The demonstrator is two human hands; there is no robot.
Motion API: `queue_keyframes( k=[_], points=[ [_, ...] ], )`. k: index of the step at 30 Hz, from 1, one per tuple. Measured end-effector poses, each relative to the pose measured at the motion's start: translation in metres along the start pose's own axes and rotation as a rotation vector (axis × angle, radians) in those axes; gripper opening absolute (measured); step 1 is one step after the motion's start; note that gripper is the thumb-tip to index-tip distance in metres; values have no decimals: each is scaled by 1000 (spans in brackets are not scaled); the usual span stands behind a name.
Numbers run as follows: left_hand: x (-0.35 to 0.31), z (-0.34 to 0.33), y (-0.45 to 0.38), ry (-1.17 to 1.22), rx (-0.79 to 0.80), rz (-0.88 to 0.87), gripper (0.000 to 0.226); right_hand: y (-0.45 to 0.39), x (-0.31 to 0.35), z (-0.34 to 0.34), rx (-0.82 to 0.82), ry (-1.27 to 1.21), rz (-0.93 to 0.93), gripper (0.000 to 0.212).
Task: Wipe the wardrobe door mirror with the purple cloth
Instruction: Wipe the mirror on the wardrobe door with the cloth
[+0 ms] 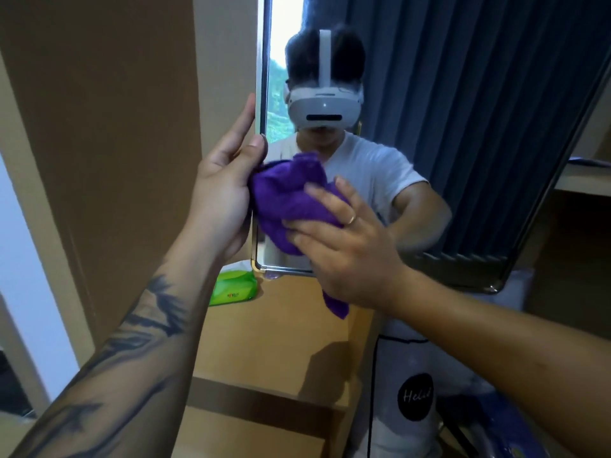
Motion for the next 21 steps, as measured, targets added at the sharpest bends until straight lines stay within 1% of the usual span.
queue_keyframes(
  k=[1, 3, 4, 6, 7, 10, 11, 13, 15, 17, 19, 20, 21],
  points=[
    [-1, 0, 1, -4, -4, 2, 45, 4, 14, -6, 19, -8, 24, 19],
    [0, 1, 0, -4, -13, 9, 42, 10, 34, -16, 91, -41, 133, 18],
    [1, 2, 0, 0, -19, 10, 42, 9, 35, -15, 115, -48, 191, 19],
    [3, 4, 0, 17, -22, 9, 43, 3, 24, -6, 108, -36, 274, 20],
    [3, 3, 0, 23, -16, 8, 43, 0, 15, 0, 81, -25, 266, 18],
    [5, 2, 0, 48, -11, 13, 43, 6, 2, 8, -5, -6, 102, 14],
    [5, 2, 0, 54, -11, 7, 42, 11, 10, 5, 8, -16, 118, 13],
    [7, 2, -1, 34, -12, -1, 41, 21, 33, -5, 92, -49, 241, 14],
    [7, 3, -1, 20, -38, -8, 41, 20, 32, -3, 115, -73, 304, 17],
    [5, 1, 2, 45, -38, -15, 41, 13, 12, 7, 62, -41, 255, 14],
    [5, 0, 2, 43, -35, -1, 42, 14, -6, 16, -30, -8, 112, 15],
    [6, 1, 2, 24, -40, 4, 42, 18, -6, 18, -56, -2, 61, 16],
    [7, 2, 1, 10, -49, 3, 42, 24, -1, 15, -45, 1, 55, 16]
  ],
)
Point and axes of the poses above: each hand's wrist, its own y-axis away from the middle knuckle, its own z-axis out of the back of the hand, x = y × z, the point moved 9 cm from there along -y, towards the middle knuckle, and after that the axes turned 6 degrees about z, right-handed, at the moved point
